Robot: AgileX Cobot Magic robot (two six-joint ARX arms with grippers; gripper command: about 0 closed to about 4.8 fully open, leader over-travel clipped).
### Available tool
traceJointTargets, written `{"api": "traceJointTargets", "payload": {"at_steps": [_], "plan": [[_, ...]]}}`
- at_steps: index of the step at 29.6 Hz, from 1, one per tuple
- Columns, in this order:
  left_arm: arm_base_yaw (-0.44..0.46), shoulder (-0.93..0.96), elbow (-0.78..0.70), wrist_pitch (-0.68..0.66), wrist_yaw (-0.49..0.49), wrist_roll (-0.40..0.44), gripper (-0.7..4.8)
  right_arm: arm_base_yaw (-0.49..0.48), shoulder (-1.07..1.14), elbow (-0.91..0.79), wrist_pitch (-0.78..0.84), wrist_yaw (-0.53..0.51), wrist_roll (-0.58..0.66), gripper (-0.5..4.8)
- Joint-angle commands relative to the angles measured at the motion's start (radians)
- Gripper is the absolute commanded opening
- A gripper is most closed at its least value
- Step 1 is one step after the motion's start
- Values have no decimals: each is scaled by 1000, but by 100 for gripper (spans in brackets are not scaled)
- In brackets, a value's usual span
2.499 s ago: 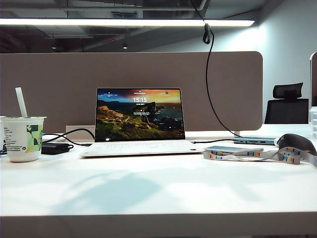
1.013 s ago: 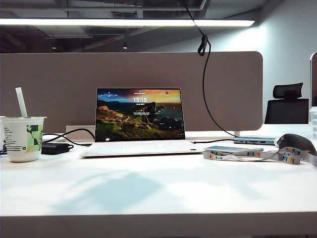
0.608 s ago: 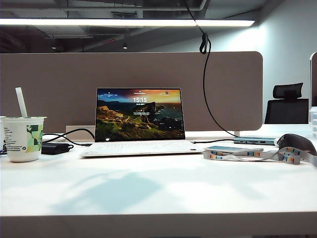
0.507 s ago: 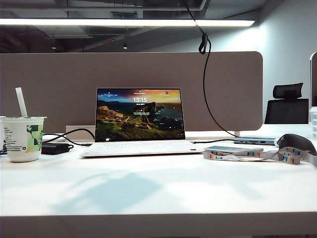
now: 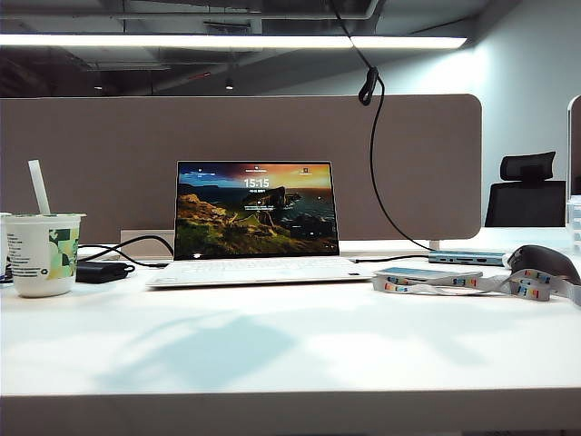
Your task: Pick up the black phone, pick up the charger plug, insert the charger plug into the phone's charging port, and finally place the connected phone back on the desk.
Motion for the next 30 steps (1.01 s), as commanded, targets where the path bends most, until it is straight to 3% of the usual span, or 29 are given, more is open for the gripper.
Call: {"api": "traceJointTargets", "payload": {"at_steps": [1,30], "plan": [[-2,-8,8,36,6,7,-6,2,-5,3,5,-2,0,-1],[-2,-8,8,39,3,-3,-6,10,-5,3,-20,2,-11,-1]]}}
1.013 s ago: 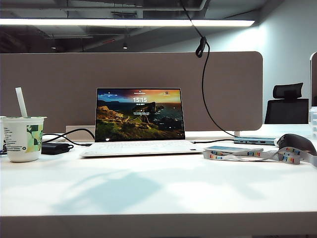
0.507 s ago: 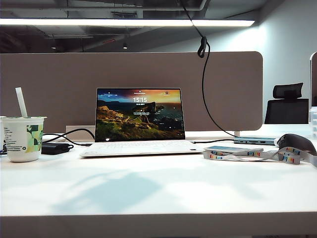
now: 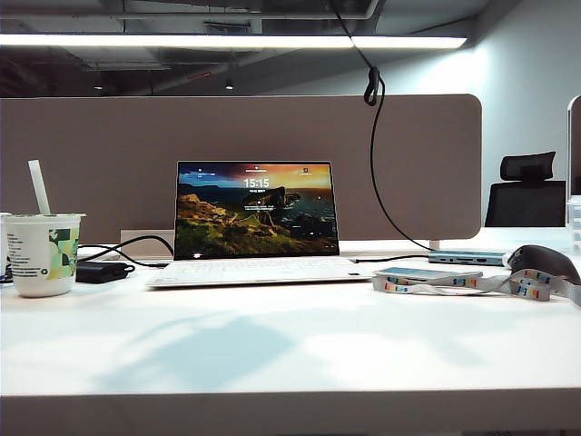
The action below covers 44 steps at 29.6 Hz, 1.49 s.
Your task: Pick up the black phone, pick up the charger plug, insert the charger plug into the phone's charging port, and finally place the connected phone back on the desk.
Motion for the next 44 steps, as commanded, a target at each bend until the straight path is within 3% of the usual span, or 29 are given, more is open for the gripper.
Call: {"api": "traceJointTargets", "payload": {"at_steps": [1,8,44], "plan": [[-1,-8,8,44,2,-18,-6,3,-5,3,-16,-5,-8,-1],[-1,-8,8,89,2,-50,-6,3,-5,3,-39,-5,-34,-1],[9,-10,8,96,-19,-48,-6,-38,-8,3,-85,-5,-66,-1]]}}
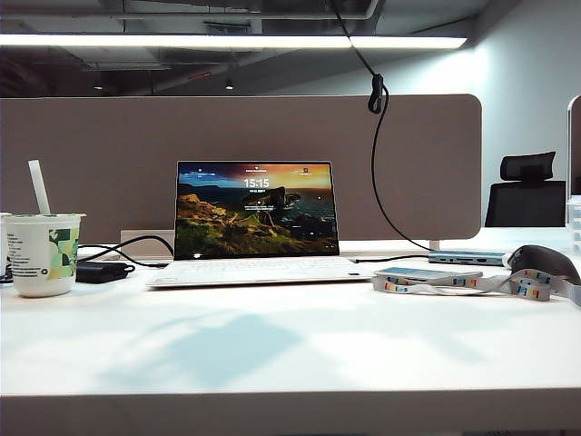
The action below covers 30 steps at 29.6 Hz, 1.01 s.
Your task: Pick up the black phone, pick up the charger plug, insert the charger plug into the phone's charging port, and finally place the connected phone back on the desk.
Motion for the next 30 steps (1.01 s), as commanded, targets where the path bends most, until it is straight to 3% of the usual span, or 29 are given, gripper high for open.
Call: {"api": "traceJointTargets", "payload": {"at_steps": [1,7,11,19,30], "plan": [[2,-12,10,65,2,-6,-6,0,-2,2,-29,3,-6,0],[3,-12,10,64,3,-6,-6,0,-5,2,-19,3,-5,127],[3,-12,10,53,5,-6,-6,0,-14,2,-5,8,-5,169],[4,-12,10,-13,-12,36,-6,-46,-36,26,1,66,-5,182],[4,-3,8,-220,-222,58,-6,-149,-98,26,-49,241,-2,177]]}}
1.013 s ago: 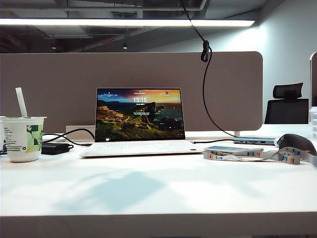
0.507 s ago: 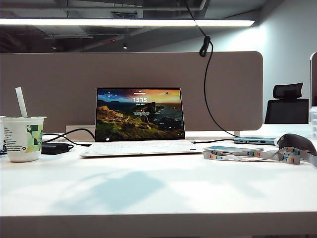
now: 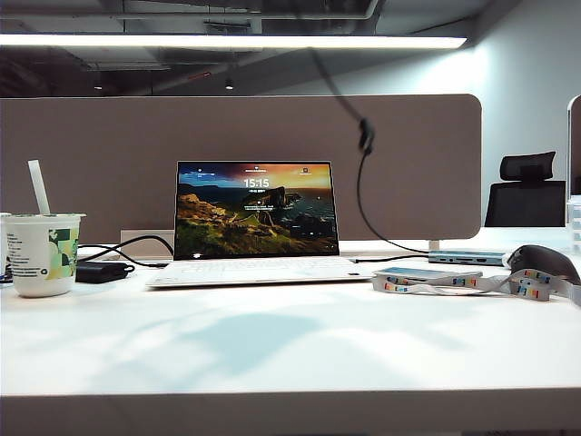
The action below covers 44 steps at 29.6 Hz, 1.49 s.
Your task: Pick up the black phone, pick up the charger plug, insert the charger plug into the phone's charging port, and finally place the connected phone back on the desk.
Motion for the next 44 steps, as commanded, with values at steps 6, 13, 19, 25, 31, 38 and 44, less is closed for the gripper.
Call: {"api": "traceJointTargets", "payload": {"at_steps": [6,13,19,25,31,38,44], "plan": [[-3,56,6,-72,-45,10,-6,-39,-35,3,-82,211,1,-6],[-14,176,6,-78,-45,6,-6,-39,-41,3,-151,330,1,-5],[-16,307,6,-78,-40,0,-6,-39,-42,3,-185,369,2,-5],[-18,427,6,-78,-1,-9,-6,-39,-43,3,-192,369,1,-5],[-46,526,6,-76,23,-20,-6,-39,-43,3,-207,370,2,-5],[-90,632,6,-51,19,-21,-6,-39,-43,3,-211,370,1,-5],[-117,705,7,-17,18,-48,-6,-39,-43,3,-236,370,1,-5]]}}
